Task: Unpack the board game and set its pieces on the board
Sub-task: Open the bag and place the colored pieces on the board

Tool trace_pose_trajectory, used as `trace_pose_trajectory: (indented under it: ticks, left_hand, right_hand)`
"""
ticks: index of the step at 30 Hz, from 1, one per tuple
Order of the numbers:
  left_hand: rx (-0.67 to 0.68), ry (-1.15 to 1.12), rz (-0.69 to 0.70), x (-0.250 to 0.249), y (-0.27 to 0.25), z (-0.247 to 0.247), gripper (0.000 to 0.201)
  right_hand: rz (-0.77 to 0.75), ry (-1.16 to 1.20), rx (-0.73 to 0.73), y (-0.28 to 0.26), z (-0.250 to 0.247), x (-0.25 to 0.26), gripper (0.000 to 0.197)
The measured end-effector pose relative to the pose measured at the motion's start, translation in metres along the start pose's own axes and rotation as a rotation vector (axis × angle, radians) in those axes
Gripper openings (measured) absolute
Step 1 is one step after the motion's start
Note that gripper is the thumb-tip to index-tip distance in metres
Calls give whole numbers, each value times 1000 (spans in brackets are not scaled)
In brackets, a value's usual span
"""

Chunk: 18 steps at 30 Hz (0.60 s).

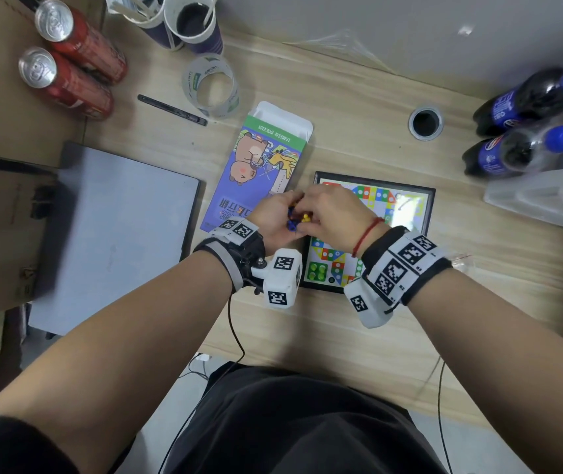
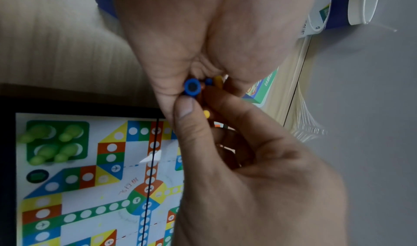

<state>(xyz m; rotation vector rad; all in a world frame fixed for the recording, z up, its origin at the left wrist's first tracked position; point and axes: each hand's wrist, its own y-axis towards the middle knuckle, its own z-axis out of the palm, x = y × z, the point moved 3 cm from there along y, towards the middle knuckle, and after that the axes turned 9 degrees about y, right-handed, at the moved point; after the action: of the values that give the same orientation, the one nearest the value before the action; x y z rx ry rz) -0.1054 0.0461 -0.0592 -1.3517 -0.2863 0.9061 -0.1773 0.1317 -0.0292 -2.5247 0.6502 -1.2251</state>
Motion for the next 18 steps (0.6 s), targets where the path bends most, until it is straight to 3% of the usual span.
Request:
trace_pose_trajectory:
  ticks: [7,11,14,18]
  left_hand:
    - [22,-20,-18,0,-1,5,31]
    - [36,-46,-17,-1,0,1,26]
    - [21,-31,-67,1,0,-3,31]
    - [-17,34,-78,4,-1,-7,37]
  right_hand:
    - [21,37,-78,0,-1,-1,9]
    - [-30,231,-299,-6,-14,-2,5]
    - [67,282,-471,-9,-34,-17,5]
    - [222,220,-414,-4,-40,-46,8]
